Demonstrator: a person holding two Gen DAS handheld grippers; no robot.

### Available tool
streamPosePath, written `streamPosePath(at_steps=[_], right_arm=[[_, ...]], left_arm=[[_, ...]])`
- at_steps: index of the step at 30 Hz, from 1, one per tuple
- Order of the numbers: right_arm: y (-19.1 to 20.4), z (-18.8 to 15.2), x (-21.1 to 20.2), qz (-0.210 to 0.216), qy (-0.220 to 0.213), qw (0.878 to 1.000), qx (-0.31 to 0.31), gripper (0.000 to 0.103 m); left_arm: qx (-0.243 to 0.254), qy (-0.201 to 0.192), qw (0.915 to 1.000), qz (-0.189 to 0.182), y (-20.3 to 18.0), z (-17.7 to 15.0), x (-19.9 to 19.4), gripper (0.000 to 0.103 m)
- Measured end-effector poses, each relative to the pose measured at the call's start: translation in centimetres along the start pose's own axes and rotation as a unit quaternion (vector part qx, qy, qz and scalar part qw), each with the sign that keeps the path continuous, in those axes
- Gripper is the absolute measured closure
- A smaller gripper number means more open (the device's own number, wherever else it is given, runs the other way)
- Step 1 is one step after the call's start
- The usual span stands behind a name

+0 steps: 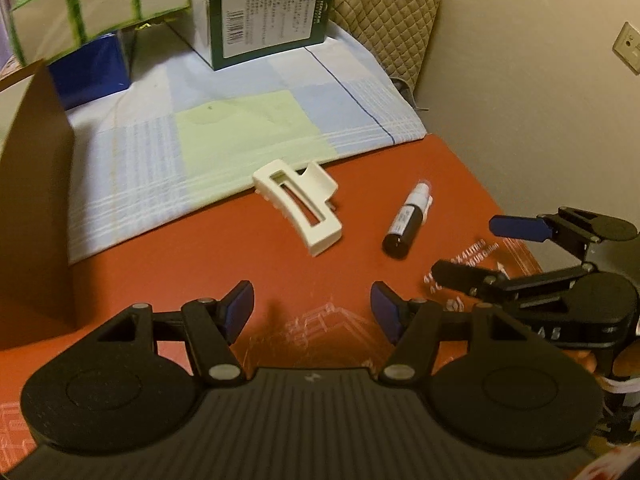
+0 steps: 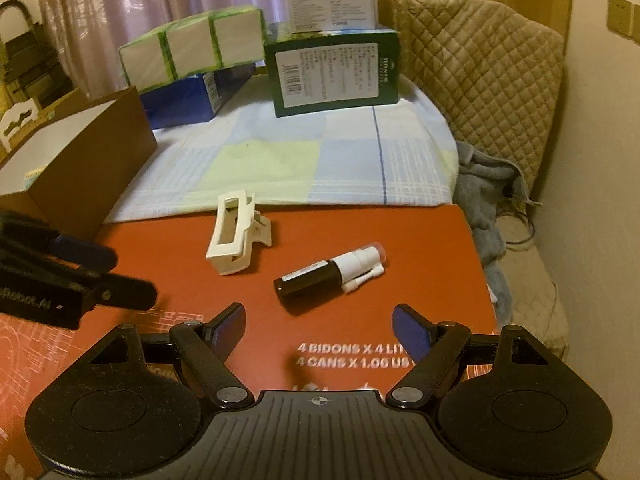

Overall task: Organize rigid objects
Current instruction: 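Lower the left tool onto the white claw clip while the right tool approaches the dark spray bottle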

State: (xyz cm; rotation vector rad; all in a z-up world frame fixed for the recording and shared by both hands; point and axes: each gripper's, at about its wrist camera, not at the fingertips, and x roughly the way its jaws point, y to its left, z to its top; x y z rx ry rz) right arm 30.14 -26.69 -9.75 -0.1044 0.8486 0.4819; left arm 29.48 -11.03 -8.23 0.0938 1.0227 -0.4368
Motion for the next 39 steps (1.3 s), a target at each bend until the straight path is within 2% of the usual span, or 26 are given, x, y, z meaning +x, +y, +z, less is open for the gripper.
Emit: streamPosePath(at_steps=[13, 18, 22, 28, 34, 37, 39], right_arm=[[-1.7, 1.2, 4.9, 0.019, 0.023, 0.998, -0.054, 0.025], [-2.1, 1.4, 6.2, 0.041, 0.026, 0.996, -0.081, 0.021], [-2.1, 1.6, 7.4, 0.033, 0.033, 0.993, -0.112, 0.018], [-2.5, 2.1, 8.1, 0.053, 0.026, 0.993, -0.105, 0.015], [-1.9, 2.4, 8.7, 0.045, 0.024, 0.991, -0.125, 0.015], [-2.1, 2.5, 8.7, 0.047, 0.022, 0.992, -0.111, 0.015], [-2.1, 2.4, 8.5, 0.051, 0.019, 0.993, -0.100, 0.016]], left_arm=[[-0.009, 0.016, 0.9998, 0.010, -0.3, 2.6, 4.7, 0.042], [-0.012, 0.022, 0.9996, 0.011, -0.3, 2.7, 5.5, 0.042], [-0.016, 0.024, 0.9995, 0.011, -0.2, 2.9, 5.9, 0.042], [-0.021, 0.024, 0.9994, 0.013, 0.1, 3.0, 6.4, 0.042], [-0.039, 0.024, 0.9989, 0.006, 0.6, 3.4, 7.2, 0.042], [-0.042, 0.019, 0.9989, 0.010, 0.6, 3.5, 7.7, 0.045], [-0.037, 0.009, 0.9992, 0.014, 0.8, 3.4, 7.8, 0.054]])
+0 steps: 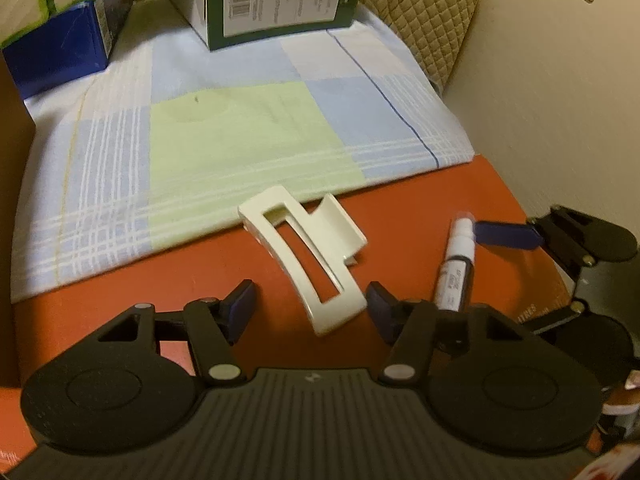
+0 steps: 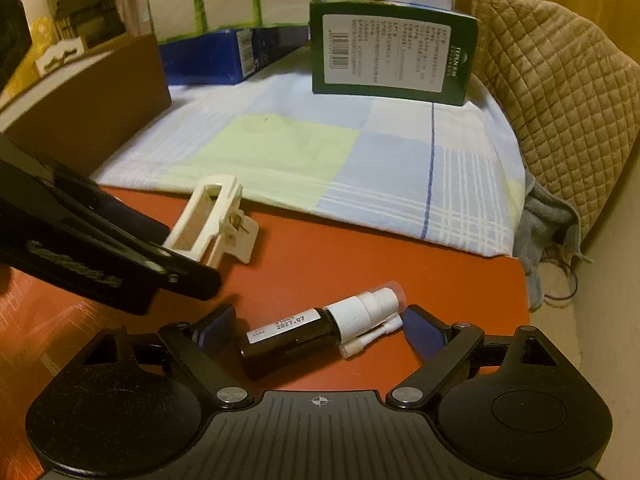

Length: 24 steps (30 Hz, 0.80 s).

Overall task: Organize rigid objects
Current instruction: 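Lower the left tool onto the white claw clip while the right tool approaches the dark spray bottle, then close the left tool on the claw clip while the right tool grasps the dark spray bottle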

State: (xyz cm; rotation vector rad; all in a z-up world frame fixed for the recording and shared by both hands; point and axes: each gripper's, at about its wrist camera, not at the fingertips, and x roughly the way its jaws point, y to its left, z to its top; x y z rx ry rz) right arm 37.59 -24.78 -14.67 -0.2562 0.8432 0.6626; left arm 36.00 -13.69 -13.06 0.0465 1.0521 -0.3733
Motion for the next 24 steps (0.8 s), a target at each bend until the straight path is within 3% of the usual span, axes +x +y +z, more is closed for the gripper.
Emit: streamPosePath(at_steps=[3, 6, 13, 24], right_arm=[[0.4, -0.2, -0.3, -0.005, -0.003, 1.000, 0.003, 0.019], [1.0, -0.5, -0.6, -0.004, -0.005, 1.000, 0.004, 0.020], [3.1, -1.2, -1.0, 0.010, -0.002, 1.000, -0.013, 0.020], [6.3, -2.5, -2.2, 0.023, 0.007, 1.000, -0.016, 0.020]], left_arm=[[0.017, -0.008, 0.9998, 0.005, 0.3, -0.1, -0.1, 0.073], [0.031, -0.010, 0.9994, 0.009, 0.9, -0.5, -0.4, 0.076], [0.040, -0.011, 0.9989, 0.020, 2.9, -2.8, -2.3, 0.076], [-0.002, -0.007, 0.9993, 0.036, 6.5, -8.9, -7.0, 0.077]])
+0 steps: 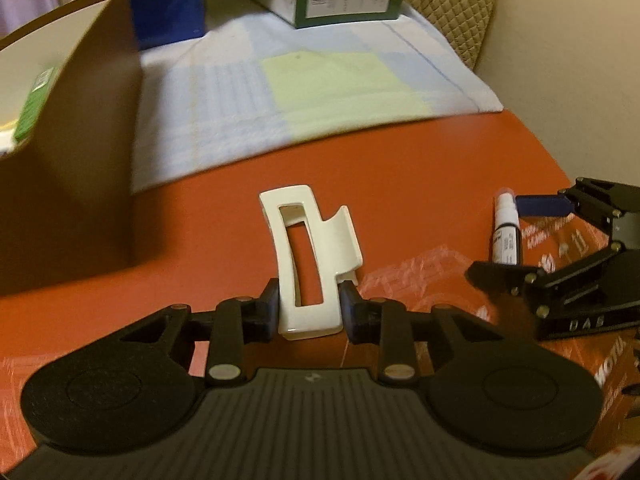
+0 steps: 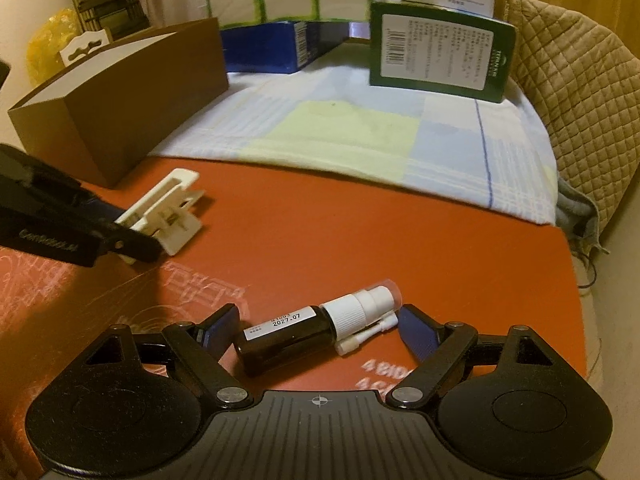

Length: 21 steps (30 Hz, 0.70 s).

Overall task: Organize rigid objects
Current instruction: 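Close the left tool on the claw clip while the right tool grasps the dark spray bottle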

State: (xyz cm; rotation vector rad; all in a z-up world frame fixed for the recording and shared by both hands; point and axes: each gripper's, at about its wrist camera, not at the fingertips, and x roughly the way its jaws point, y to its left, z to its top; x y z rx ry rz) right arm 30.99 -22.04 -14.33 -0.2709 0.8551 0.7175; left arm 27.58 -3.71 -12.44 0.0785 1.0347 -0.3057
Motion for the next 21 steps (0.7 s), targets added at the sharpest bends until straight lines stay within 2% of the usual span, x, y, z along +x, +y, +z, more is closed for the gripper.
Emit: streamPosePath(at_steps=[21], right_arm=[[8.2, -2.2, -1.0, 0.056, 0.011, 0.997, -0.049, 0.020]], left_arm=[[-0.056, 0.001, 0.9980, 0.029, 4.3, -7.7, -5.8, 0.077]])
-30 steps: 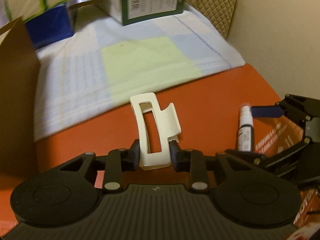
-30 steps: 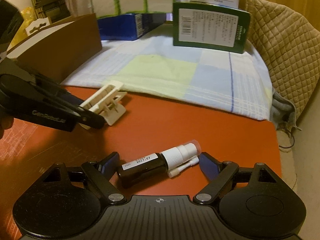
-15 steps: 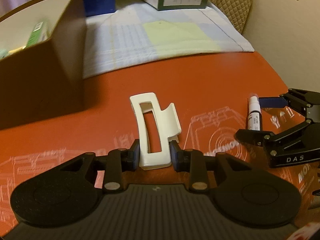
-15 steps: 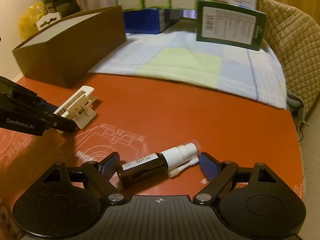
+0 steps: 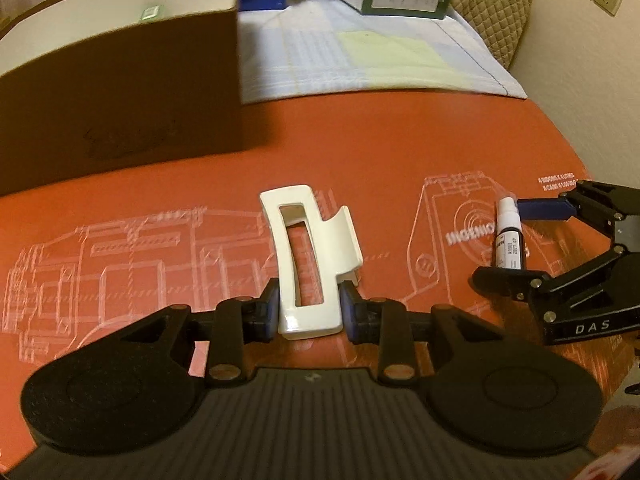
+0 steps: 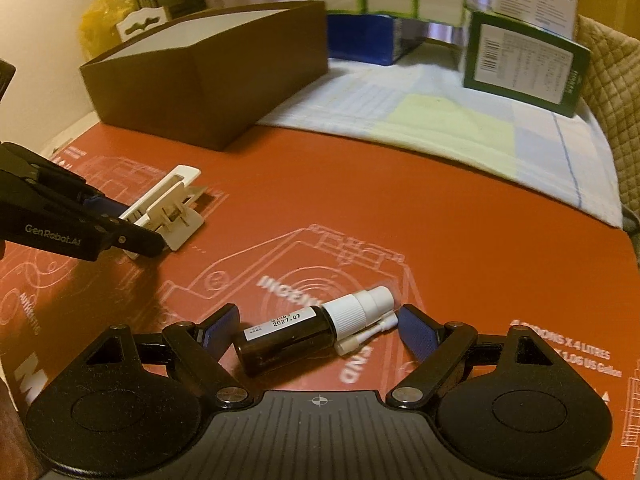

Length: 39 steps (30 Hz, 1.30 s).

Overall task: Organize rigid objects
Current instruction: 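Close the left tool on the claw clip while the right tool grasps the dark spray bottle, then lift the claw clip and spray bottle and carry them over the brown box with both tools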

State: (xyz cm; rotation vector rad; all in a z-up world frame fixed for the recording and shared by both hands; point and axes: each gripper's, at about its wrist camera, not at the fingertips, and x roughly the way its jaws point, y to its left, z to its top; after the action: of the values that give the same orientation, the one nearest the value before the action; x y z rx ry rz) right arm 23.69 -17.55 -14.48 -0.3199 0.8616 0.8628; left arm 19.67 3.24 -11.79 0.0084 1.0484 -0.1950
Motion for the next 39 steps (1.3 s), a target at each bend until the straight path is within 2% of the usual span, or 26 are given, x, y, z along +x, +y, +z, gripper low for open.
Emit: streamPosePath(at_steps=[4, 6, 7, 13, 20, 33, 39], right_arm=[[1.0, 0.0, 0.1, 0.006, 0.001, 1.000, -0.006, 0.020], [1.2, 0.0, 0.2, 0.006, 0.002, 1.000, -0.007, 0.020], [1.3, 0.1, 0.2, 0.005, 0.002, 1.000, -0.007, 0.020], [1.2, 0.3, 0.1, -0.006, -0.002, 1.000, 0.003, 0.020], [0.9, 0.7, -0.4, -0.019, -0.007, 1.000, 0.019, 0.020], [2.0, 1.8, -0.7, -0.018, -0.019, 1.000, 0.013, 0.020], [3.2, 2.8, -0.7, -0.011, -0.030, 0.999, 0.002, 0.020]], left_arm=[[-0.014, 0.002, 0.9999, -0.003, 0.6, -0.4, -0.5, 0.075], [-0.020, 0.004, 0.9998, -0.002, 0.7, -0.3, -0.5, 0.055], [-0.021, 0.002, 0.9998, 0.000, 0.6, -0.2, -0.4, 0.055], [-0.026, -0.010, 0.9996, -0.003, 0.4, 0.8, -0.1, 0.055], [-0.019, -0.014, 0.9997, -0.011, 0.1, 1.9, 0.2, 0.067], [-0.007, -0.031, 0.9994, -0.009, 1.3, 1.9, -1.3, 0.068], [-0.028, -0.044, 0.9987, 0.000, 3.3, 1.8, -3.0, 0.068]])
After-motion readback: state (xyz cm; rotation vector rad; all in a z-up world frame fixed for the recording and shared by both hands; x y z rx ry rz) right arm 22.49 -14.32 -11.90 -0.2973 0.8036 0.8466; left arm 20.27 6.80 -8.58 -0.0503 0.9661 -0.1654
